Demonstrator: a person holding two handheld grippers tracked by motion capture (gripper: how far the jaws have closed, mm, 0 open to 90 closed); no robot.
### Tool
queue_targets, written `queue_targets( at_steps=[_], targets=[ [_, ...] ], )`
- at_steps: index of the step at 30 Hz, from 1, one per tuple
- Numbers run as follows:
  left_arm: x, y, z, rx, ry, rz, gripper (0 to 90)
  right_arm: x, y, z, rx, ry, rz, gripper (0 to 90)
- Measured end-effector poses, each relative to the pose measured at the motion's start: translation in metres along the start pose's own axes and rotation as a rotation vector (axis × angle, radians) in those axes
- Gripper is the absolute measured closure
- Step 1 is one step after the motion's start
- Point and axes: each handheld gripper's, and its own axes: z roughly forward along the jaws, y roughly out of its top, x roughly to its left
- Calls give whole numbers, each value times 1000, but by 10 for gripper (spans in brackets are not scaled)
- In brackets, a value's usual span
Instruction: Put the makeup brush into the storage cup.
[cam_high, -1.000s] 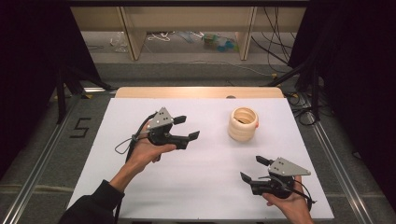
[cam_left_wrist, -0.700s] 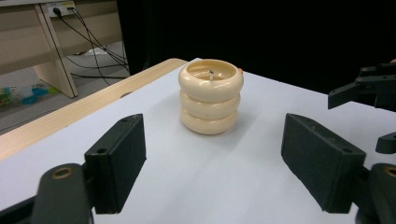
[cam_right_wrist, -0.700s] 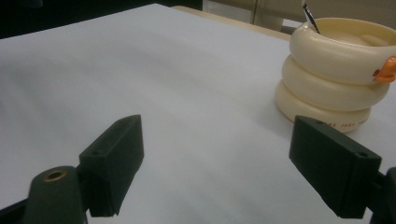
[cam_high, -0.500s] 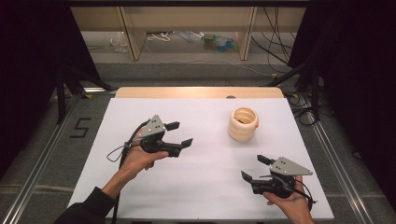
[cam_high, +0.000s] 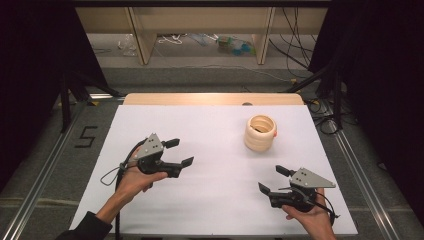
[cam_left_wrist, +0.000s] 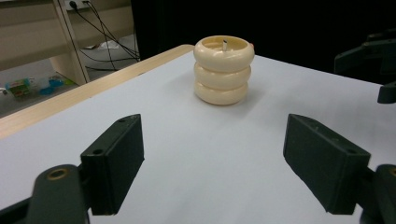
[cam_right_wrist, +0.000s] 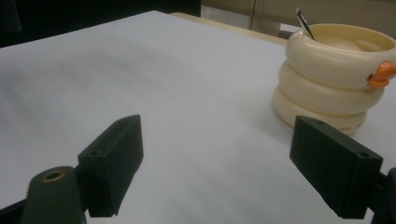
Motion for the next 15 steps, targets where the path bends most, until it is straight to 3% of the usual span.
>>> queue_targets(
  at_steps=[6, 7, 9, 15],
  targets=[
    [-3, -8, -10, -13, 4, 14, 204, 0, 0, 0, -2, 6, 6, 186],
    [-5, -9, -11, -18, 1, 3, 204, 0, -1, 3, -35, 22, 15, 185],
    [-6, -10, -14, -27, 3, 18, 204, 0, 1, -1, -11, 10, 14, 186],
    [-10, -17, -19, -39, -1, 24, 204, -1, 0, -1, -41, 7, 24, 185]
  ],
)
